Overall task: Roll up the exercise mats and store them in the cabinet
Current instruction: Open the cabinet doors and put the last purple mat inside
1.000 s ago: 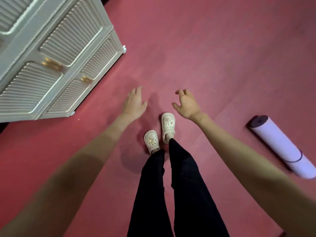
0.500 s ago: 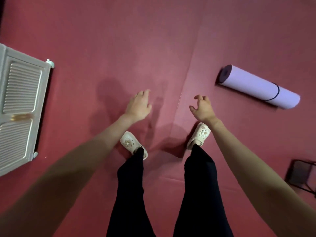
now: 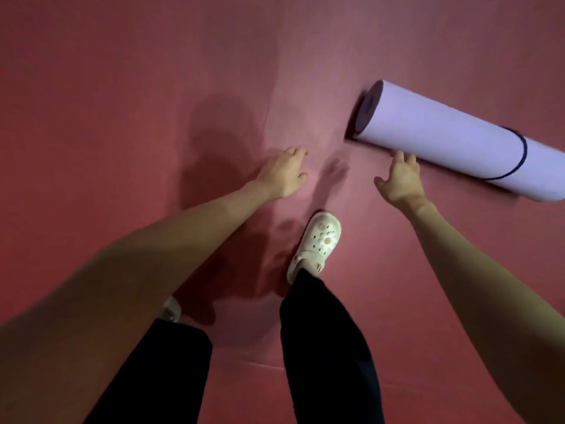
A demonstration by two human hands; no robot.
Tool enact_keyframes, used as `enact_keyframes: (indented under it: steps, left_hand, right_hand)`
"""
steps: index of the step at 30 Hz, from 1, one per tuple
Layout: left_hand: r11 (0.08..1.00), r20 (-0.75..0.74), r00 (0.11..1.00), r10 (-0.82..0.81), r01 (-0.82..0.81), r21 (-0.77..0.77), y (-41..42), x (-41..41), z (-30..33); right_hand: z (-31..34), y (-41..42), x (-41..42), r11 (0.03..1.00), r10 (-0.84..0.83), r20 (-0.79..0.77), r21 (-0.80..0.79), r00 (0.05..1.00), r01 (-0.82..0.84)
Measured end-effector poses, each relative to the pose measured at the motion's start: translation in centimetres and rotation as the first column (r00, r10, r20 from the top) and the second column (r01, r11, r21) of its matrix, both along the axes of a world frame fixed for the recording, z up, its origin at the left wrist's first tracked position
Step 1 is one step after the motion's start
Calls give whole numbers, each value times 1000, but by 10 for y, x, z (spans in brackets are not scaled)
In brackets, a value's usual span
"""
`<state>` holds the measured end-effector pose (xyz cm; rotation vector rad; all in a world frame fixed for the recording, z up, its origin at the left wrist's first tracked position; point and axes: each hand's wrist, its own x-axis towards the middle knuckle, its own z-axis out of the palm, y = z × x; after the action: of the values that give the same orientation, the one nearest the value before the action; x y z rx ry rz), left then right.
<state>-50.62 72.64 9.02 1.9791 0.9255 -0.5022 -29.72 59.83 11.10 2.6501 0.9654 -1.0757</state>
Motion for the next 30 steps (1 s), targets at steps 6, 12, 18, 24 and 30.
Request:
enact_keyframes:
  steps: [6,12,18,24,30]
  left_hand:
    - [967,33,972,232,-227,-118,-8,127,-82]
    - [778,-1,825,565,-533,-334,-7,210,-145]
    - [648,-6,709,705,-648,-400,-13,224,-203]
    - [548,17,640,768,-645,-533,-22,208,-162]
    - [351,-66,438,897,-794,-497,-16,137,-124]
  right_hand:
    - [-87,-14,82,997,42,68,67,997,-47]
    - [-138,-29,126,950,217,234,173,948,-260]
    - [-153,-33,145,893,271,367,250,890,-375]
    - [-146,-20,129,918,117,382,311,917,-247]
    - [-119,-25,77,839,352,215,358,911,-409]
